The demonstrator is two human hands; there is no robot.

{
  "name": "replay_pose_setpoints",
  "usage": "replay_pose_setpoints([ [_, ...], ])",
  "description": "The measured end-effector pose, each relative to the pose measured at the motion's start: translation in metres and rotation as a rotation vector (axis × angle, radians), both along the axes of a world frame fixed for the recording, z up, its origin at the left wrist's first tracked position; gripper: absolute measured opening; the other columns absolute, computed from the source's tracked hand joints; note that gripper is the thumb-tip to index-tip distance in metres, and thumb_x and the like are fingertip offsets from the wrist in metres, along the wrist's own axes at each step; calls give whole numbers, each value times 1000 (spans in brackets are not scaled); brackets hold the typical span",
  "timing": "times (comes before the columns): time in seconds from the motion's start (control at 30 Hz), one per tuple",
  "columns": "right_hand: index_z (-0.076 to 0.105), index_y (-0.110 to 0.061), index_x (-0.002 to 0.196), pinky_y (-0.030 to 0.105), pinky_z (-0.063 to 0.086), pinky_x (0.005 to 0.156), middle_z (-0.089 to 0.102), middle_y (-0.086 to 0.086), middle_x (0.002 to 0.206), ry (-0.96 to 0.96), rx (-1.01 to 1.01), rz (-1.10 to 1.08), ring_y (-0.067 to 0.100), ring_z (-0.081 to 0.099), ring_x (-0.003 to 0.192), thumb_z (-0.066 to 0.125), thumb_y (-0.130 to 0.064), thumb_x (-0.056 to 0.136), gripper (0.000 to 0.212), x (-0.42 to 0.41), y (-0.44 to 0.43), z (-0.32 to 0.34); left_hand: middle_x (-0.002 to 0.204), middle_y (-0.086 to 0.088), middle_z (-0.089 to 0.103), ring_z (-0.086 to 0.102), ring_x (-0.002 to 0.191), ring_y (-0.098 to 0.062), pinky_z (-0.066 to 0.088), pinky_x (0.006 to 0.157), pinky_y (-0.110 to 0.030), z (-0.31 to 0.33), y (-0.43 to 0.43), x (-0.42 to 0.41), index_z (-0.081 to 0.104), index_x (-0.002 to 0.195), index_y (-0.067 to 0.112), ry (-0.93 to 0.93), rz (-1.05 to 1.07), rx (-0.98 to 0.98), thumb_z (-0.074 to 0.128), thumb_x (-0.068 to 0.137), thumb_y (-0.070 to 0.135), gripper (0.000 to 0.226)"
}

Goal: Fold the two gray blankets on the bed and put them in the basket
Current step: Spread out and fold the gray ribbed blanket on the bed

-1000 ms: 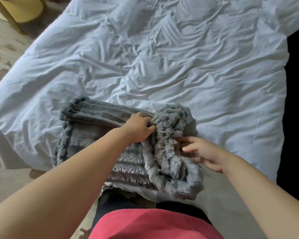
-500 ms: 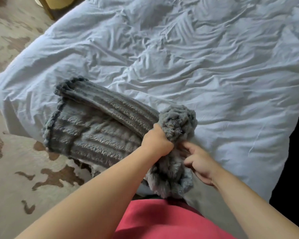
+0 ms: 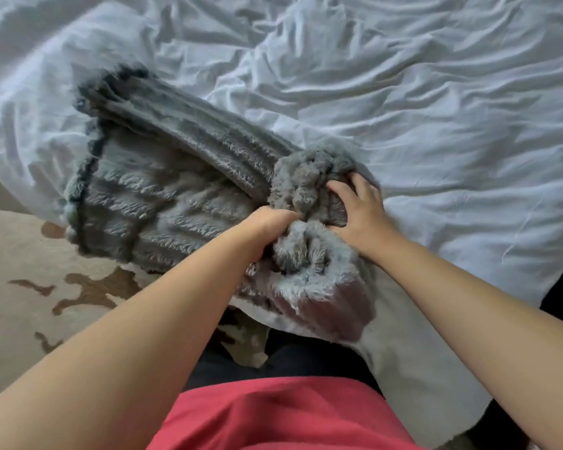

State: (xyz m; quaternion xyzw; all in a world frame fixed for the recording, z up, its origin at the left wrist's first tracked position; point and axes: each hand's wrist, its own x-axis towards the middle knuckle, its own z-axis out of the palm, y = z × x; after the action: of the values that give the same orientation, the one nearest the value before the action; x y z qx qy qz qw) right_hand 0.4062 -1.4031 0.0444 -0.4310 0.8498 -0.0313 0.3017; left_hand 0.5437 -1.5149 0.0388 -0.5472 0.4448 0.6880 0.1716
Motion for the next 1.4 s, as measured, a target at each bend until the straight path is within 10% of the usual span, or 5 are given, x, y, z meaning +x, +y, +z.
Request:
replay_pose_setpoints([
  [0.2,27,-41,142,50,30,106,16,4,153,166,156,138,35,21,135,63,-53,80,72,7,-54,2,152,-15,28,36,134,-35,38,104,-49,69,1,20,10,151,28,-72,-502,-497,40,62,88,112],
  [0.4,27,-38,143,47,32,105,17,4,152,105,221,163,36,22,134,64,-48,82,71,1,-50,16,157,-18,-1,19,139,-42,38,102,-48,50,10,2,-26,147,18,-269,-728,-432,75,73,46,128],
  [0.77,3,-33,152,42,34,108,26,9,147,30,128,-31,34,31,134,79,-43,67,114,-32,-14,23,94,-7,68,63,83,-27,48,66,-27,-1,16,-26,63,106,11,60,-509,-437,54,76,12,31],
  [0.97,6,-41,151,51,12,118,-8,0,161,24,190,240,31,-6,147,72,-72,56,119,-30,-35,22,98,-12,71,63,96,-37,54,74,-41,-15,-3,27,64,120,25,180,-16,190,35,64,-30,84],
  [1.4,-27,-37,145,49,34,110,8,11,161,-42,268,220,33,10,148,62,-18,85,110,-17,-63,4,151,-19,25,34,134,-36,34,104,-44,28,8,-37,-1,152,10,-193,-290,-490,49,85,60,98],
])
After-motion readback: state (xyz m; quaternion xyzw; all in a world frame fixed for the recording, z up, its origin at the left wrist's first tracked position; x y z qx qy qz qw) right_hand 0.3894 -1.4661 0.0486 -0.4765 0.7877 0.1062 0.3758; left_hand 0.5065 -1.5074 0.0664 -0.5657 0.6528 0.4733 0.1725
